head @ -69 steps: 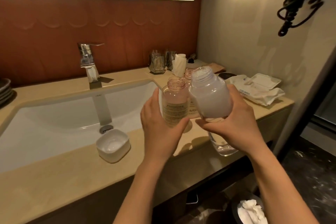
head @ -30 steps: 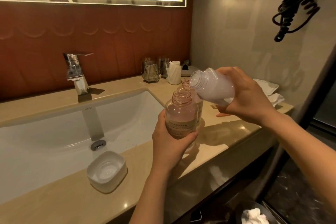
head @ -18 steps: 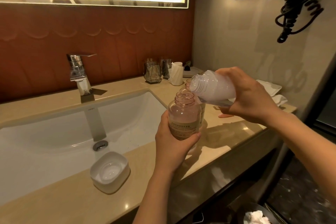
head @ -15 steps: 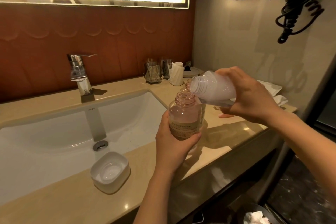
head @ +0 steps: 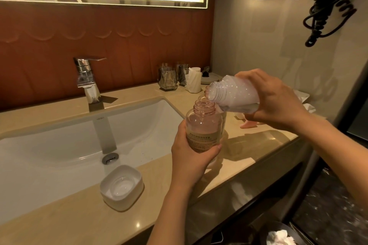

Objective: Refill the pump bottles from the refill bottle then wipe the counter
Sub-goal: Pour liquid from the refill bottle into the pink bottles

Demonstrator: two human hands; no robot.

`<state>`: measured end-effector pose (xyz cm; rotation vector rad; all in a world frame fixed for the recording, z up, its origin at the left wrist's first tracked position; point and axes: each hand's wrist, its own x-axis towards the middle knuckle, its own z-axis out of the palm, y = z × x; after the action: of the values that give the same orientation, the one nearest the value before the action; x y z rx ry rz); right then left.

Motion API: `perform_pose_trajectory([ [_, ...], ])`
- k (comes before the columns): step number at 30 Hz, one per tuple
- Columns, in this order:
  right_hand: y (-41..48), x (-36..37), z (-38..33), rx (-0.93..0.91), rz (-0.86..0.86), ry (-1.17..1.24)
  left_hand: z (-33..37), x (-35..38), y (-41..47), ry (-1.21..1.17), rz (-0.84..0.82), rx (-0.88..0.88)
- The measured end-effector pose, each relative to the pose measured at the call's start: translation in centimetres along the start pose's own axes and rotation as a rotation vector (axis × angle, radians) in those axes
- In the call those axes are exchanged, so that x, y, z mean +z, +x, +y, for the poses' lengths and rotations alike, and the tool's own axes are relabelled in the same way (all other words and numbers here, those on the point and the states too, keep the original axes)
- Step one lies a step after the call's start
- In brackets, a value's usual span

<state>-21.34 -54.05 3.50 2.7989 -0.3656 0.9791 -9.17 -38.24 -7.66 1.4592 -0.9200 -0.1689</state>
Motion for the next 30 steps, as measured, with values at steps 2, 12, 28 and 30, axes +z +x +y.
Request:
perform_pose_trajectory([
  [2,0.10,-0.06,0.05,-0.006,-0.006,-0.020,-0.05,-0.02,0.03,0.001,-0.001,0.000],
  [12,0.44,-0.47,0.26,-0.026,-0.017,-0.060,-0.16,-0.05,0.07,0.019,0.003,0.007],
  [28,0.66,-0.89,0.18,-0.038,-0.022,-0.103,-0.13,-0.07,0.11,0.021,0.003,0.018],
  [30,0.67,-0.93,0.15,-0.036,-0.025,-0.101,-0.16,-0.09,0.10,0.020,0.001,0.017],
])
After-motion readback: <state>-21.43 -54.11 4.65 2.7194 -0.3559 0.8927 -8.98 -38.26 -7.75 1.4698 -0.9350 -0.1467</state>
